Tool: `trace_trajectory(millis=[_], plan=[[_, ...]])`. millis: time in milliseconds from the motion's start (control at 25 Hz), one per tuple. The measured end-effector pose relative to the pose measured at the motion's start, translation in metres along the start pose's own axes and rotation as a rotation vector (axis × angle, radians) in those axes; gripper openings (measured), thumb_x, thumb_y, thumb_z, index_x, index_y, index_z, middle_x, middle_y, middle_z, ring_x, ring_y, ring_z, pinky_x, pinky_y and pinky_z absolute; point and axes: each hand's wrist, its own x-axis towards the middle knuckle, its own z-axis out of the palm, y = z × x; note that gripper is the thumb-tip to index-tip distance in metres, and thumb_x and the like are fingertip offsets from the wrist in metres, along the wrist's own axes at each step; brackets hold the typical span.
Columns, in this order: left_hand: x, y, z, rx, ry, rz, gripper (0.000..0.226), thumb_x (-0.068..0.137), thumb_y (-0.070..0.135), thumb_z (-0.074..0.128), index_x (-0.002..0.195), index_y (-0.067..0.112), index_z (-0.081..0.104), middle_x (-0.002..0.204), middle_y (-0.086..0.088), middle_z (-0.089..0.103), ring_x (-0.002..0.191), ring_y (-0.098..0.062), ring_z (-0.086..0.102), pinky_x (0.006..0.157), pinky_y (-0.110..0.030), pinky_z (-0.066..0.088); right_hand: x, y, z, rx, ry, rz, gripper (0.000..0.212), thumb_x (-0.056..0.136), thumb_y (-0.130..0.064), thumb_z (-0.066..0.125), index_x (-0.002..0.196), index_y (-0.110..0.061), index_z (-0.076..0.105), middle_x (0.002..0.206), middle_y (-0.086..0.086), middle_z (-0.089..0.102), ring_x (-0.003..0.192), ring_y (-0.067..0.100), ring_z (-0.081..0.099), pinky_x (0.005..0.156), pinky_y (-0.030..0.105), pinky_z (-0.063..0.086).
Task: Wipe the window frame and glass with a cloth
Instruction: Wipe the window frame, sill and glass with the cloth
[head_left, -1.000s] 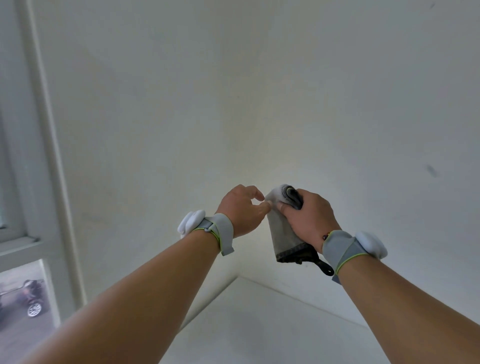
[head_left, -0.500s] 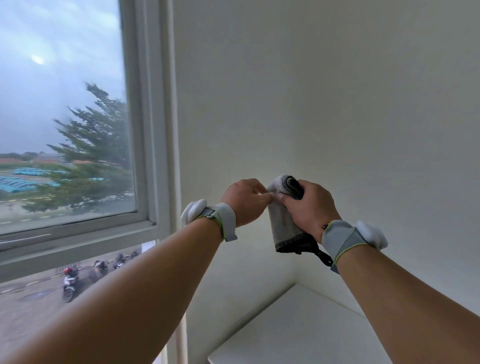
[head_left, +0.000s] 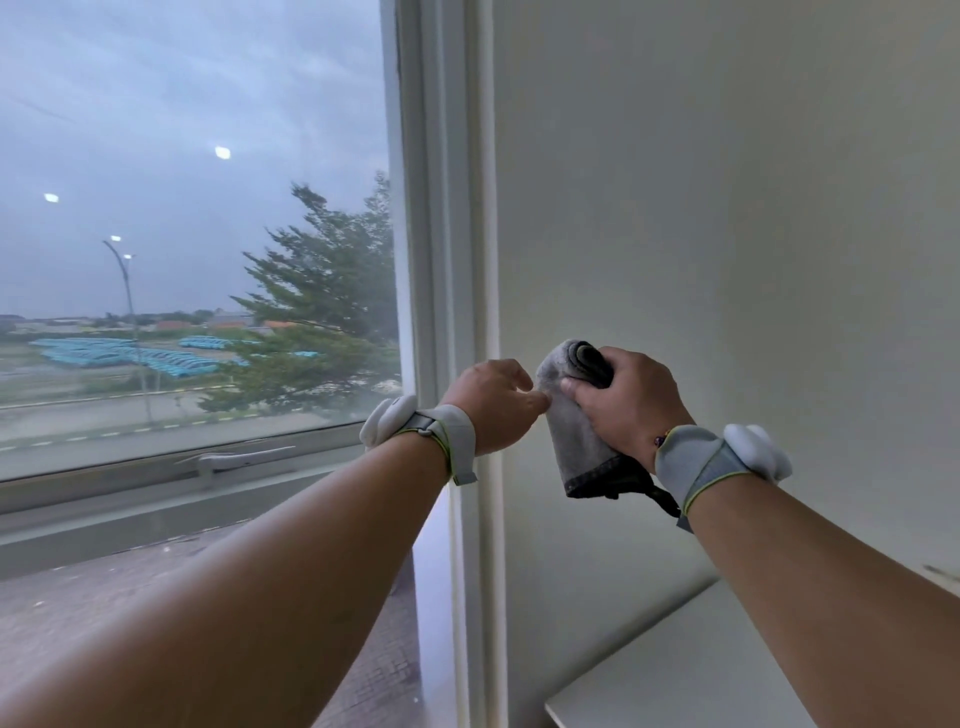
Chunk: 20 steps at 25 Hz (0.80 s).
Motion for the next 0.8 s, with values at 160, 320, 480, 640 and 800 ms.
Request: trace_trajectory(millis=[160, 320, 480, 640, 800], plan=[[-0.001, -0.034, -0.015, 0.047, 0.024, -0.062, 0.033, 0.083, 0.042, 0.062, 0.106, 0.019, 0.067, 0.111, -0.004, 0.069, 0.102, -0.023, 0.064, 0.092, -0.036, 0.051, 0.009, -0.017, 0.038, 0.082, -0.036, -0.026, 0.020, 0.082, -0.033, 0.068, 0.088, -0.013, 0.068, 0.080, 0.004, 0.068, 0.079, 0.026, 0.061, 0.067, 0.027, 0.043], [-0.001, -0.062, -0.019, 0.099, 0.014, -0.129, 0.035, 0.084, 0.042, 0.063, 0.111, 0.019, 0.066, 0.113, -0.004, 0.067, 0.104, -0.022, 0.062, 0.094, -0.034, 0.050, 0.017, -0.026, 0.077, 0.150, -0.063, -0.055, 0.021, 0.082, -0.033, 0.068, 0.089, -0.014, 0.069, 0.082, 0.004, 0.070, 0.079, 0.026, 0.061, 0.068, 0.026, 0.043], [0.004, -0.081, -0.026, 0.121, 0.045, -0.199, 0.034, 0.086, 0.039, 0.064, 0.112, 0.017, 0.065, 0.114, -0.004, 0.066, 0.103, -0.021, 0.061, 0.094, -0.033, 0.050, 0.028, -0.028, 0.109, 0.168, -0.108, -0.087, 0.019, 0.081, -0.033, 0.068, 0.087, -0.014, 0.067, 0.083, 0.006, 0.070, 0.082, 0.028, 0.061, 0.067, 0.026, 0.042], [0.008, -0.096, -0.033, 0.188, 0.081, -0.264, 0.036, 0.086, 0.041, 0.063, 0.113, 0.017, 0.064, 0.115, -0.006, 0.066, 0.104, -0.023, 0.061, 0.094, -0.033, 0.049, 0.043, -0.019, 0.127, 0.157, -0.161, -0.132, 0.019, 0.081, -0.031, 0.065, 0.089, -0.013, 0.069, 0.084, 0.008, 0.070, 0.083, 0.031, 0.062, 0.072, 0.030, 0.047], [0.018, -0.108, -0.045, 0.241, 0.131, -0.336, 0.038, 0.087, 0.040, 0.063, 0.116, 0.017, 0.064, 0.118, -0.005, 0.066, 0.104, -0.023, 0.061, 0.093, -0.029, 0.048, 0.060, -0.010, 0.137, 0.107, -0.212, -0.168, 0.019, 0.082, -0.029, 0.063, 0.082, -0.010, 0.065, 0.080, 0.012, 0.068, 0.081, 0.035, 0.060, 0.071, 0.033, 0.049]])
